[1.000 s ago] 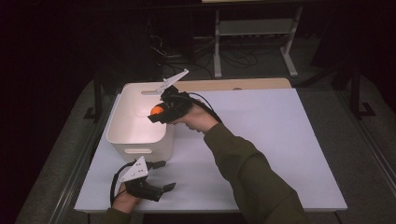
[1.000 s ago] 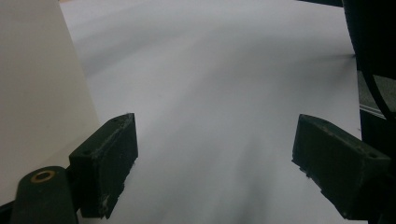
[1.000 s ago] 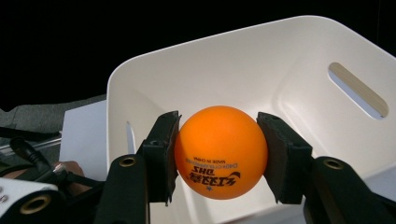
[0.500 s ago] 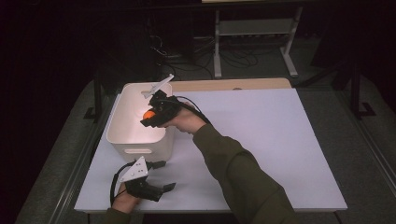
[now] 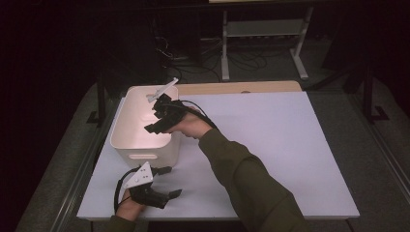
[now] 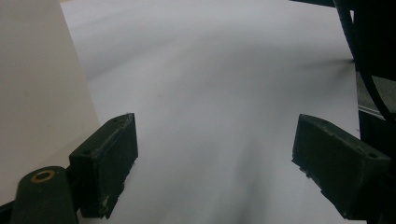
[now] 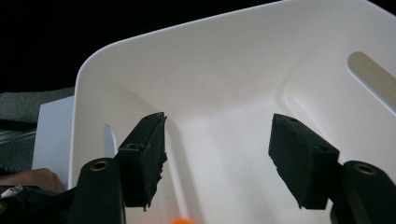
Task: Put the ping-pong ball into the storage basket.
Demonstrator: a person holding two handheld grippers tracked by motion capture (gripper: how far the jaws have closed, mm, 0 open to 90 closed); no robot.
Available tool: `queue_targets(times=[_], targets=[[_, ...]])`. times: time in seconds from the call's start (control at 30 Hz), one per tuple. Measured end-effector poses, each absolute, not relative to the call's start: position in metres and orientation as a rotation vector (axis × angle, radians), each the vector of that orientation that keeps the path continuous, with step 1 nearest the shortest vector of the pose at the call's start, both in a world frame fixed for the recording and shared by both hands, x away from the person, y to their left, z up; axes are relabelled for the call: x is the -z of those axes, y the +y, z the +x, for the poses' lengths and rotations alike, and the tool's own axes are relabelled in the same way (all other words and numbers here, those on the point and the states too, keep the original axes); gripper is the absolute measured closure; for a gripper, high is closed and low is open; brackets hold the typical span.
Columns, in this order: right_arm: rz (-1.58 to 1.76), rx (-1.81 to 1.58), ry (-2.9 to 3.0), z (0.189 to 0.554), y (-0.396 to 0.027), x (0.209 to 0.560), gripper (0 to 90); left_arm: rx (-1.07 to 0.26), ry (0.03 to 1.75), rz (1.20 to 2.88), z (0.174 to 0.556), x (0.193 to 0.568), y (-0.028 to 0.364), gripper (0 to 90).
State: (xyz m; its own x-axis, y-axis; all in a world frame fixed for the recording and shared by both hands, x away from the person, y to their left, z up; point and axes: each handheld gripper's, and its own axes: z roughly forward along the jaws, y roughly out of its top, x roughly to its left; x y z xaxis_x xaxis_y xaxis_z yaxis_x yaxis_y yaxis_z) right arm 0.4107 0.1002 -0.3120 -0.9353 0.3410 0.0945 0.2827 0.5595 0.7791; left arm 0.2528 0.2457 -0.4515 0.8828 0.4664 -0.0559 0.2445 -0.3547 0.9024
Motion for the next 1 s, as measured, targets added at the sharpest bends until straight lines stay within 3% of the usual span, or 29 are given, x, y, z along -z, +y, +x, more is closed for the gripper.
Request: queue_targets(times=[0.5, 1.0], targets=[[0.602, -1.371, 2.632, 0.408, 0.054, 0.298, 34.1, -0.252, 0.525, 1.966, 0.254, 0.452, 0.245, 14.0], [0.686, -1.359, 2.59, 0.402, 0.006, 0.313, 30.8, -0.256, 0.523, 1.959, 0.253, 0.452, 0.245, 14.0]])
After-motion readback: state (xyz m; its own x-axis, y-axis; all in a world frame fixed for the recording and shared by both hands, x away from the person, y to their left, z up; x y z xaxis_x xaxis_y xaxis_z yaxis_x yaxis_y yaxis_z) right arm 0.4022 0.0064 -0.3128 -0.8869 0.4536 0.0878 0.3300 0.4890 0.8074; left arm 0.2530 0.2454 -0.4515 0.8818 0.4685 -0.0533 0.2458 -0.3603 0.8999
